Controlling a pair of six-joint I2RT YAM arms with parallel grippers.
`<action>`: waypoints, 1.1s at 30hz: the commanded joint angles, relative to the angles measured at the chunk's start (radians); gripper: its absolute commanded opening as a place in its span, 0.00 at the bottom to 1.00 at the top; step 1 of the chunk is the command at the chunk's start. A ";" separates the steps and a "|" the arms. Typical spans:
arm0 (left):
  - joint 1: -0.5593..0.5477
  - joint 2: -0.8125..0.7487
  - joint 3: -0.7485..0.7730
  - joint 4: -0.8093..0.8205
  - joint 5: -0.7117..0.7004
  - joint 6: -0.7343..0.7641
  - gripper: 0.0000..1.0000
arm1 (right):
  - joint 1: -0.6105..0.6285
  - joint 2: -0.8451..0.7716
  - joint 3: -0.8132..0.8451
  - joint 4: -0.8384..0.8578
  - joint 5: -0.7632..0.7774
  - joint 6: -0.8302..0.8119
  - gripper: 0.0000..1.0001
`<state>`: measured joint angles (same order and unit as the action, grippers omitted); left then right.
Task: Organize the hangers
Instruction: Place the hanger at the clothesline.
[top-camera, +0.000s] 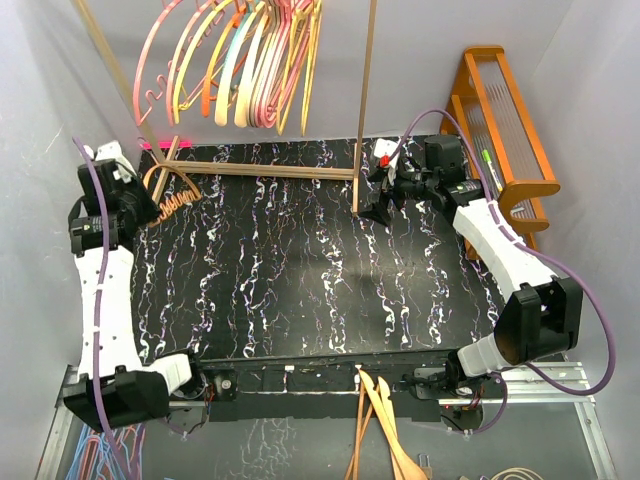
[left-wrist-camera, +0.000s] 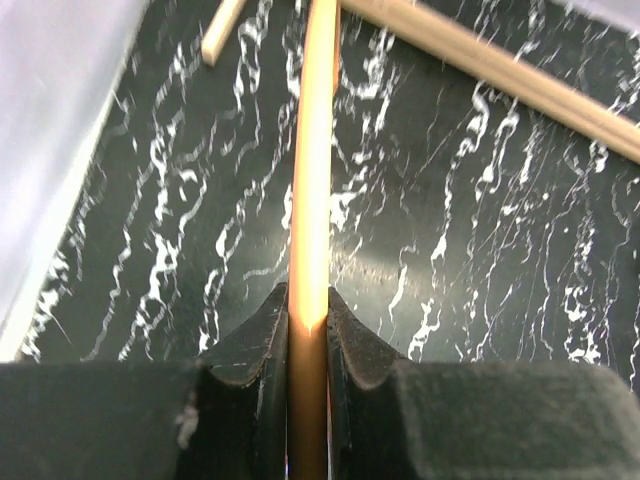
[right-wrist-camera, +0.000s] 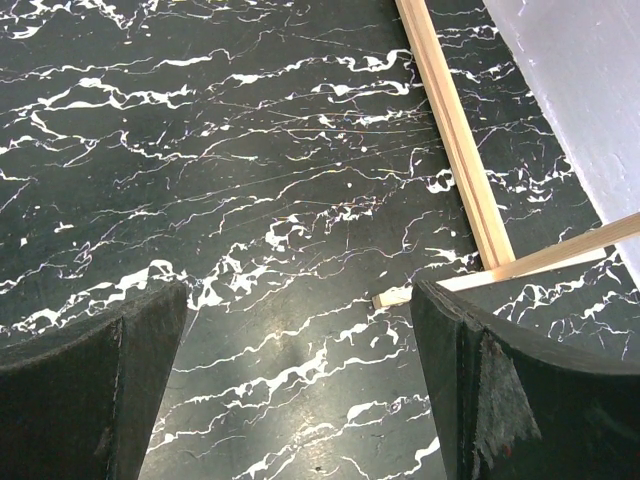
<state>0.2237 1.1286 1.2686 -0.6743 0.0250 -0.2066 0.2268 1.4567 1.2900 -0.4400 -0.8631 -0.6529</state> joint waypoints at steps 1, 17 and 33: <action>-0.039 -0.061 0.144 0.000 -0.058 0.112 0.00 | 0.000 -0.027 -0.011 0.043 -0.008 0.006 0.98; -0.058 -0.061 0.343 0.112 -0.307 0.297 0.00 | 0.000 -0.051 -0.054 0.083 -0.006 0.031 0.99; -0.058 -0.044 0.416 0.357 -0.028 0.341 0.00 | -0.001 -0.041 -0.071 0.078 0.024 0.009 0.99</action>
<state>0.1680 1.0966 1.6424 -0.4648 -0.0784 0.1211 0.2268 1.4479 1.2140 -0.4080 -0.8440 -0.6361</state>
